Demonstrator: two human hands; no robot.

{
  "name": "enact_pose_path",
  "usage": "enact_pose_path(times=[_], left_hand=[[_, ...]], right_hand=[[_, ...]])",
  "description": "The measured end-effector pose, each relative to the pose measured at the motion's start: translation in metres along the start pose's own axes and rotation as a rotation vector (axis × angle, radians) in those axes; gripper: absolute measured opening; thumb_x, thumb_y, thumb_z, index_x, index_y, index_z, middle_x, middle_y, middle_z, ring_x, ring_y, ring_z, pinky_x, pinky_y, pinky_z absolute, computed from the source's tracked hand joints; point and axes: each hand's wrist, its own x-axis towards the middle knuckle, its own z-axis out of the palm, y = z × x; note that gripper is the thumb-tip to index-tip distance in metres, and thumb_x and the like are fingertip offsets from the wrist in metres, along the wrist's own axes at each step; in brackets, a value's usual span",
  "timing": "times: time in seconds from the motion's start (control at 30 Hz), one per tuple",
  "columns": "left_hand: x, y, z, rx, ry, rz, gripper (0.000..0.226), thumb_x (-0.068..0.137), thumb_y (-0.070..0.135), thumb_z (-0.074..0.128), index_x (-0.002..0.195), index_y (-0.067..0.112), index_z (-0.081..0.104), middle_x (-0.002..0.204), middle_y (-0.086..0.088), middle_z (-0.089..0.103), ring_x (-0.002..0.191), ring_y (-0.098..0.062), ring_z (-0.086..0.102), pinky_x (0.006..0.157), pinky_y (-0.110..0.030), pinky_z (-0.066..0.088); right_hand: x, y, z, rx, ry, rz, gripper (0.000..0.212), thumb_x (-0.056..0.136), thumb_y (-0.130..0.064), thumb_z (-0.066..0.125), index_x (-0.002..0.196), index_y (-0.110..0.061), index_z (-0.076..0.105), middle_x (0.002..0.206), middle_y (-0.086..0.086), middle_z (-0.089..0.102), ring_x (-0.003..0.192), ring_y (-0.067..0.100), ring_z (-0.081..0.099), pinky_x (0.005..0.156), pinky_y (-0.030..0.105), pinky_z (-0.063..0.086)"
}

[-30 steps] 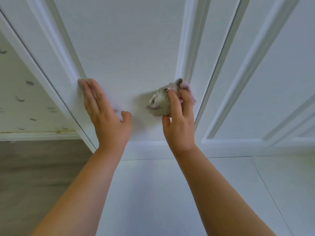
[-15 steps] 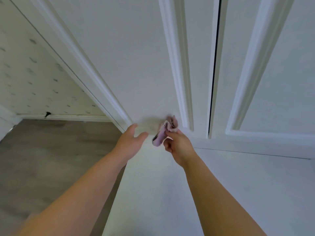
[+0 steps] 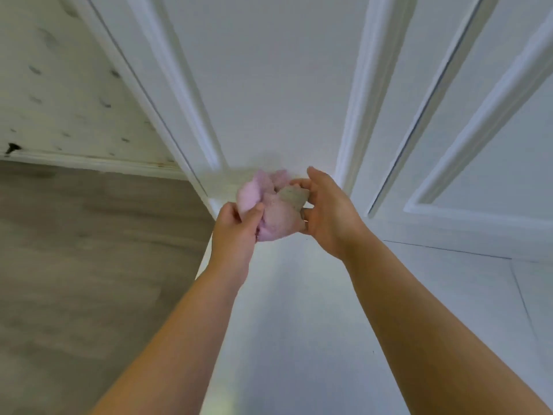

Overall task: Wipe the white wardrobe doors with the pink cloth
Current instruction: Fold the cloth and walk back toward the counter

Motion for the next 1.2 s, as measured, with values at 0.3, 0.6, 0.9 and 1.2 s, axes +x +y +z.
enact_pose_path(times=[0.3, 0.6, 0.9, 1.2], left_hand=[[-0.023, 0.036, -0.228, -0.324, 0.028, -0.015, 0.02, 0.1, 0.016, 0.058, 0.117, 0.024, 0.063, 0.114, -0.004, 0.072, 0.103, -0.02, 0.069, 0.079, -0.037, 0.056], [-0.09, 0.19, -0.577, -0.225, 0.564, 0.096, 0.009, 0.099, 0.018, 0.06, 0.093, 0.02, 0.053, 0.087, -0.001, 0.059, 0.073, -0.004, 0.058, 0.062, -0.021, 0.051], [-0.261, 0.286, -0.906, -0.147, 1.135, 0.248, 0.002, 0.102, 0.016, 0.053, 0.103, 0.017, 0.052, 0.091, 0.006, 0.06, 0.071, 0.008, 0.057, 0.063, -0.012, 0.046], [-0.391, 0.318, -1.018, -0.013, 1.215, 0.319, 0.015, 0.094, 0.02, 0.054, 0.106, 0.02, 0.062, 0.097, 0.012, 0.07, 0.094, -0.006, 0.067, 0.079, -0.018, 0.052]], right_hand=[[-0.029, 0.025, 0.221, -0.71, 0.046, -0.002, 0.016, 0.087, -0.008, 0.073, 0.101, -0.015, 0.07, 0.1, 0.002, 0.072, 0.095, 0.026, 0.07, 0.084, 0.041, 0.062], [-0.084, 0.05, 0.609, -1.0, -0.193, -0.079, 0.011, 0.091, -0.028, 0.073, 0.088, -0.028, 0.062, 0.089, -0.016, 0.066, 0.082, 0.005, 0.064, 0.075, 0.028, 0.058], [-0.203, 0.103, 0.966, -0.95, -0.785, -0.25, 0.012, 0.097, -0.015, 0.062, 0.089, -0.025, 0.063, 0.088, -0.005, 0.069, 0.079, 0.003, 0.066, 0.074, 0.025, 0.053], [-0.328, 0.18, 1.144, -0.755, -1.306, -0.023, 0.022, 0.093, -0.024, 0.07, 0.114, -0.022, 0.063, 0.112, -0.003, 0.071, 0.104, 0.01, 0.067, 0.084, 0.024, 0.055]])
